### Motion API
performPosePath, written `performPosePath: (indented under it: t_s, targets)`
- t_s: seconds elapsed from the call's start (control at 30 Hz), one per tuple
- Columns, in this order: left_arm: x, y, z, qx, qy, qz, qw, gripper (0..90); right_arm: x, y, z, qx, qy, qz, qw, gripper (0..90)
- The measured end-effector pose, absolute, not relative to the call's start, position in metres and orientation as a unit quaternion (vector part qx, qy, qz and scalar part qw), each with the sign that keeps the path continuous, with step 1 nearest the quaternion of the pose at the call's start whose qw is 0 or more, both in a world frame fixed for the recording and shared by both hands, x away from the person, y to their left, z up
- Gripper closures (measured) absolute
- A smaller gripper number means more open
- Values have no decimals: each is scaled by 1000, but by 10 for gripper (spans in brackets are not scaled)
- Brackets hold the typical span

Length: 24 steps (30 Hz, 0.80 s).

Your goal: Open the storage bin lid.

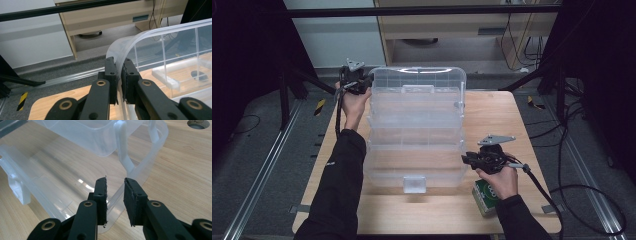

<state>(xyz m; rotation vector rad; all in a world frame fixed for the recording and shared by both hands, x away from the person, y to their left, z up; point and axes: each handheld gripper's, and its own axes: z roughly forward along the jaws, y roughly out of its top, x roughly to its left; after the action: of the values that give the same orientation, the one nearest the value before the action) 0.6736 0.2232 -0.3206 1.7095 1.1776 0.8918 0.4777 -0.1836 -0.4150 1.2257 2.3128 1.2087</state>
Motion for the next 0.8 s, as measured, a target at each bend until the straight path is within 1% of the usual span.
performPosePath:
  t_s: [0.2,0.8]
  targets:
    - [679,222,-322,692,468,357,417,840,478,-184,-415,421,796,416,129,724]
    - [694,220,-331,687,482,351,414,840,478,-183,-415,420,797,415,129,722]
